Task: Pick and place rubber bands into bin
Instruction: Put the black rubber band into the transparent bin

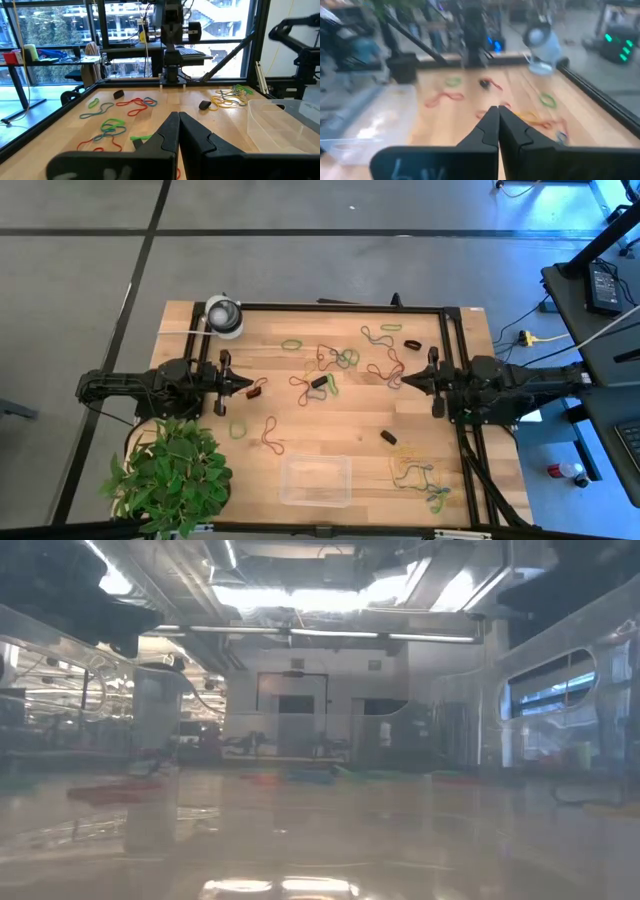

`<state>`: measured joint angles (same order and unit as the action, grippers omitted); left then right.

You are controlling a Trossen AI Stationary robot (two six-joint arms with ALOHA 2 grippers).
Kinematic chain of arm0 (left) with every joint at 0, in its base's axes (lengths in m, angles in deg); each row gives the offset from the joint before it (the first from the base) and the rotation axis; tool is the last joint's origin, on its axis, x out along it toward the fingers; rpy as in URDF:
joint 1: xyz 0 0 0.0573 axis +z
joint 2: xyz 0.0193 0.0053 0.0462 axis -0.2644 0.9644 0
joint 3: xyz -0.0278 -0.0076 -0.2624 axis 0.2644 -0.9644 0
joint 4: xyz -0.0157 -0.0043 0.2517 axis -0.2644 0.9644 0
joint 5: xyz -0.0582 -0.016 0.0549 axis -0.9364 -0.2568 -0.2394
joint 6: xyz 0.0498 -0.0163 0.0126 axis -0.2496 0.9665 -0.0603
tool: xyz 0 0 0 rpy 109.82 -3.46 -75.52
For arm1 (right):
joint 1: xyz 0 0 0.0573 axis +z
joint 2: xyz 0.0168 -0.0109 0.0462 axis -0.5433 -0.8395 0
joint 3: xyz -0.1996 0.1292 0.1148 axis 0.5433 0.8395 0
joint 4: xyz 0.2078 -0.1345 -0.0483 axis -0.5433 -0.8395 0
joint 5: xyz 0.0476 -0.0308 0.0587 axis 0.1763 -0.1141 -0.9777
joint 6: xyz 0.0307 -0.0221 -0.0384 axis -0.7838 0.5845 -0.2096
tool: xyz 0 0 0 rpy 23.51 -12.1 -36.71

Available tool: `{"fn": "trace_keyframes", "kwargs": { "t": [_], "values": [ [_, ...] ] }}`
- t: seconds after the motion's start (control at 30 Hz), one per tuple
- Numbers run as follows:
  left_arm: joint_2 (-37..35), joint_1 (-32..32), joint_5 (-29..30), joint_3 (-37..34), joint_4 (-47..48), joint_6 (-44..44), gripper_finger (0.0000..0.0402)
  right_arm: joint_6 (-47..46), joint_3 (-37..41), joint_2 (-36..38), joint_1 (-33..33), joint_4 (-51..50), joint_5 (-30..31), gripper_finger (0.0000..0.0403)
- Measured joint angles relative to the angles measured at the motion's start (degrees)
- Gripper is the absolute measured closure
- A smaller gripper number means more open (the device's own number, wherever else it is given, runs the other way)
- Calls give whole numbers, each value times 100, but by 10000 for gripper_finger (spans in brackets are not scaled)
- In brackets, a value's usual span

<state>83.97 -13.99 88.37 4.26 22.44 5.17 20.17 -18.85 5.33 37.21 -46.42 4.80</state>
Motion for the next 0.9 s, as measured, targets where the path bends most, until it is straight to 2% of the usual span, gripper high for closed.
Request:
{"fn": "trace_keyframes", "kwargs": {
  "t": [0.17,0.27,0.37,0.47,0.6,0.73,0.9],
  "values": [
    [0,2,0,0,0,0,398,-189,-1234,-1824,0,-643,616,401],
    [0,2,0,0,0,0,398,-1068,-2128,-2914,0,-1619,692,401],
    [0,2,0,-2,0,0,398,-2069,-3018,-3870,16,-3017,689,401],
    [0,2,0,0,0,0,398,-2994,-3606,-4643,181,-4141,698,399],
    [-1,2,0,0,0,0,397,-4253,-3907,-5265,611,-4786,691,388],
    [0,1,0,0,0,0,398,-5477,-3874,-5590,1079,-4837,688,374],
    [-1,2,0,-2,0,0,398,-6339,-3761,-5955,1447,-4814,615,342]
  ]
}}
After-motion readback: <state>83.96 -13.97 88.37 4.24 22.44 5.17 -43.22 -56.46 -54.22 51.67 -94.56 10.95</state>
